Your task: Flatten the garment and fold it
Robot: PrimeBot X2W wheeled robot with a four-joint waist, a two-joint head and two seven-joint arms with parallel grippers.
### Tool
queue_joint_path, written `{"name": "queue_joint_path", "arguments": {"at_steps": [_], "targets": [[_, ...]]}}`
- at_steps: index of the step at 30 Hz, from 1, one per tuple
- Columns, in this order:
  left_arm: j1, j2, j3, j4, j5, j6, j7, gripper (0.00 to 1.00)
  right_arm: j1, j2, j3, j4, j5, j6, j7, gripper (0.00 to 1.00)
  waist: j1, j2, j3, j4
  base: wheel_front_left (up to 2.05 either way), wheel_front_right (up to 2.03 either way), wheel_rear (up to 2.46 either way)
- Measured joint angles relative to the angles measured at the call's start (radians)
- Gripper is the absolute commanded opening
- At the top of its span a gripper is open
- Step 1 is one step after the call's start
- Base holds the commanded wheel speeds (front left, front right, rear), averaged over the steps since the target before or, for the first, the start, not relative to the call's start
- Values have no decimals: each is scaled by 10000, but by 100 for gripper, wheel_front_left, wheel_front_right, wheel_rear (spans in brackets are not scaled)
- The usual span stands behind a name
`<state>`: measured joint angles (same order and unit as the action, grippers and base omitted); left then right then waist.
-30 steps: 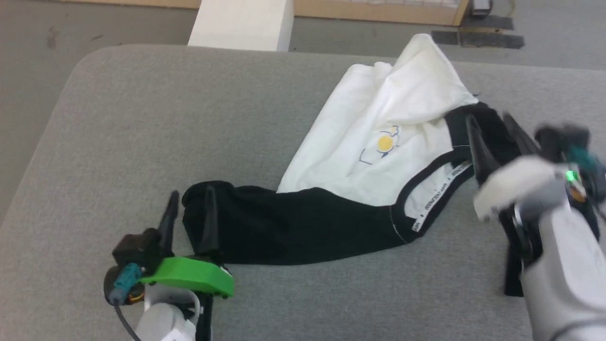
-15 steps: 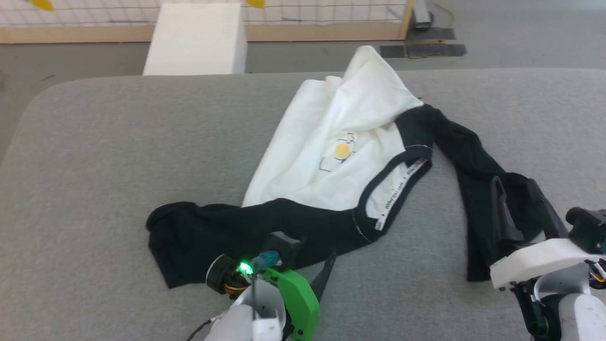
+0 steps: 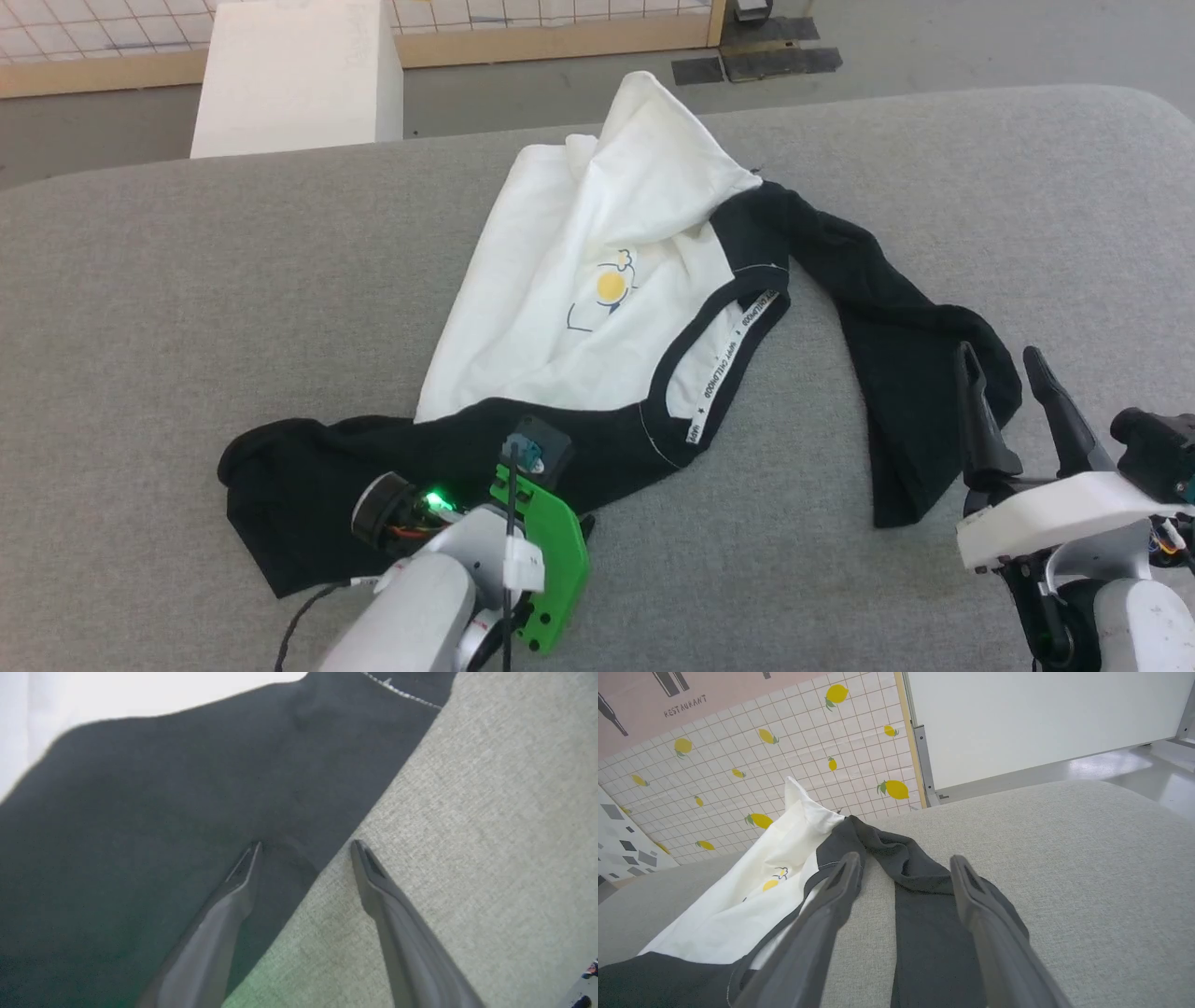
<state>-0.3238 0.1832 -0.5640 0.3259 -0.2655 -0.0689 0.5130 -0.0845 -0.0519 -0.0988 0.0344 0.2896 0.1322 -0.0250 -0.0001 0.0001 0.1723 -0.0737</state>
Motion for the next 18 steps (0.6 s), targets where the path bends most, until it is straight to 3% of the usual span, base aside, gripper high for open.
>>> {"name": "queue_joint_path", "arguments": {"at_steps": [1,2,3,11,18], "targets": [[14,33,19,-115,-59,0,163,39,0,0,-6,8,25,0,-17,100,0,0,26,-5,0,0,0],[30,69,48,-219,-111,8,293,15,0,0,-27,12,40,0,-17,100,0,0,47,10,0,0,0],[60,100,104,-313,-178,56,395,0,1,0,-61,15,50,0,-17,100,0,0,63,43,0,0,0],[1196,395,1258,-1409,-1183,861,489,0,2,4,-301,38,75,0,-12,100,1,0,74,550,0,0,0],[2802,1398,2809,-2721,-1703,1969,364,0,47,12,-1009,136,-376,0,604,100,0,0,-35,1156,0,0,0]]}}
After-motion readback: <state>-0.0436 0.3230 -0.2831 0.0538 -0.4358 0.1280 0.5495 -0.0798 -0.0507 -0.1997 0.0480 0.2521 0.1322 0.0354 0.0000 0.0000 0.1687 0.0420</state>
